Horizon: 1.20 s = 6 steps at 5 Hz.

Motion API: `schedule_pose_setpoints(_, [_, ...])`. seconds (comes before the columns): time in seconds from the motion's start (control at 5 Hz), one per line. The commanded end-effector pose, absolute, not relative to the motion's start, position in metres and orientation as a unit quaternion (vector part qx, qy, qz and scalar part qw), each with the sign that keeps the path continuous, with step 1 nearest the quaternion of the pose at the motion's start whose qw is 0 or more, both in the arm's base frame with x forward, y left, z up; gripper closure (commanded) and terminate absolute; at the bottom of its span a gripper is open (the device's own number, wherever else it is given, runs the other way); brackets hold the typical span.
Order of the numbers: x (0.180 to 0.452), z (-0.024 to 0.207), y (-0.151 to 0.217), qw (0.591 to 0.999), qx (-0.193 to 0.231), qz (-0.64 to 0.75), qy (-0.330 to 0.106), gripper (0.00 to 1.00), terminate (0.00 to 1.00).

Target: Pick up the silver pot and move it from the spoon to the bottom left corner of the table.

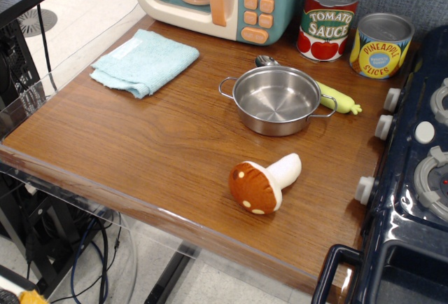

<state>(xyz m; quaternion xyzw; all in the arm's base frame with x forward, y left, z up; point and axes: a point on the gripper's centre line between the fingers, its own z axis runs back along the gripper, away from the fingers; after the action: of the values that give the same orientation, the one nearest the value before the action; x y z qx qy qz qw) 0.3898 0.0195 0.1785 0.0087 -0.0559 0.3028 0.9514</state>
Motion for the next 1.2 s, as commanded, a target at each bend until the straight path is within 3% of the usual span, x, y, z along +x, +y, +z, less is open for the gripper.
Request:
schedule_pose_setpoints(0.0, [0.39, 0.179, 0.019, 0.951, 0.009, 0.303, -0.056, 0.0, 0.0])
schedule_pose_setpoints(0.6, [0.359, 0.142, 0.025, 0.946, 0.014, 0.31, -0.09, 0.0, 0.0])
schedule_pose_setpoints(1.0, [0.36, 0.103, 0.022, 0.953, -0.003, 0.287, -0.097, 0.0, 0.0])
